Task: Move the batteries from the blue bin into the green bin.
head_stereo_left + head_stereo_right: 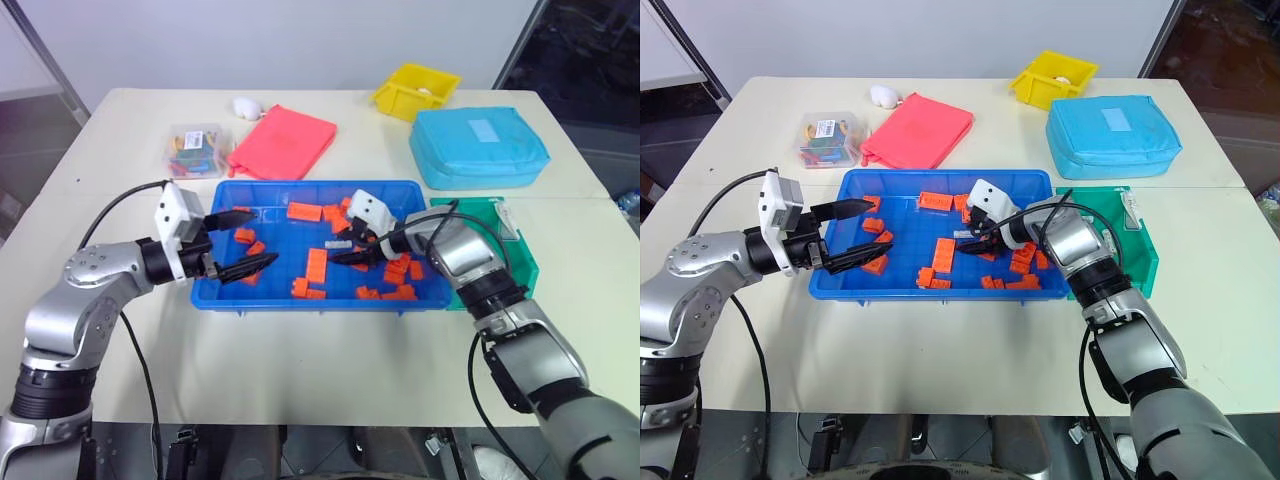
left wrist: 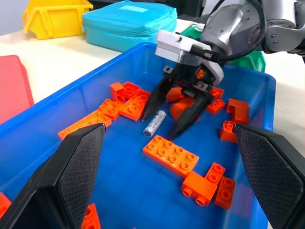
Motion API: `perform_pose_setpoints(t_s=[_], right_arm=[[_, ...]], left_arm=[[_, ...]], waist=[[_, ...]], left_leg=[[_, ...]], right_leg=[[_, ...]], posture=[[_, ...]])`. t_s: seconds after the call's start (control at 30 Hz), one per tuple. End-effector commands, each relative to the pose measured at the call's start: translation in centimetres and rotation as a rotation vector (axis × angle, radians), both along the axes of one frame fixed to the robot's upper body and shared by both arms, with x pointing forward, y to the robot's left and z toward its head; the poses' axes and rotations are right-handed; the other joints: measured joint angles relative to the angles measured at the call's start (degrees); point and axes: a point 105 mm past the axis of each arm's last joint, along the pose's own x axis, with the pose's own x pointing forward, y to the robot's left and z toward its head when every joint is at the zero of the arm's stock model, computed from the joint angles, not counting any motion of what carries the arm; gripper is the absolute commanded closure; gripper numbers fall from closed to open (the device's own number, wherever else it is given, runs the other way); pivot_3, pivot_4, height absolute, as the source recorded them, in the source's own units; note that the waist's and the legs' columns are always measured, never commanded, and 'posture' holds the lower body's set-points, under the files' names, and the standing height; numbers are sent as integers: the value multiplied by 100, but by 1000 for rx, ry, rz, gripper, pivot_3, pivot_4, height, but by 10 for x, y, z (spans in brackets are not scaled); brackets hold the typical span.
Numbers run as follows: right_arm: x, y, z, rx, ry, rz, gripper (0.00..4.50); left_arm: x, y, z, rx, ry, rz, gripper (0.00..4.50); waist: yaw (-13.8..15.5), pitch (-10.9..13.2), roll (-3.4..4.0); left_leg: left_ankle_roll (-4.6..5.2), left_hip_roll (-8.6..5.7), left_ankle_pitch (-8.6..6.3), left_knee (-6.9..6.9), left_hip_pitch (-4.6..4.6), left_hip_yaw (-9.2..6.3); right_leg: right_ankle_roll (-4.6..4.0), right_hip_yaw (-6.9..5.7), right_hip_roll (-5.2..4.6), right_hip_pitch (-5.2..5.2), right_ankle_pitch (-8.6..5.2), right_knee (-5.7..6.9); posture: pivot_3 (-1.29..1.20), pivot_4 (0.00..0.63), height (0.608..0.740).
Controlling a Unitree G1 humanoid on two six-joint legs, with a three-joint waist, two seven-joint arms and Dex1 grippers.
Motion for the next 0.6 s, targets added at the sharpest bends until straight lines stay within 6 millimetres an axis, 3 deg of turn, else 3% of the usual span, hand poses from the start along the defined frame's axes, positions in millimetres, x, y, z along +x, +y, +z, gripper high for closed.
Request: perform_pose_setpoints(t_s=[0.03,0.3,0.5,0.6], right_arm=[[1,0,-2,-30,-10,13,3261],[1,2,5,-46,-40,34,3261],[-3,2,25,-44,-78,52,3261],[-2,-1,30,-68,-111,48,1819]], left_arm=[[-5,1,11,-8,-51,0,0],[-5,1,10,-14,-51,6,0],[-4,0,9,-19,-49,6,0],[-3,-1,8,-24,-47,5,0]], waist=[[-1,0,0],[0,-1,-1],[1,0,0],[2,0,0]], left_leg=[[0,0,0,0,0,0],[0,0,0,1,1,-1],[0,0,0,0,1,0],[0,0,0,-1,1,-1]], right_leg=[[0,0,0,0,0,0],[0,0,0,2,0,1],[0,0,-1,0,0,1],[0,0,0,-2,0,1]], posture=[[0,150,740],[0,150,740],[0,150,740],[0,150,740]])
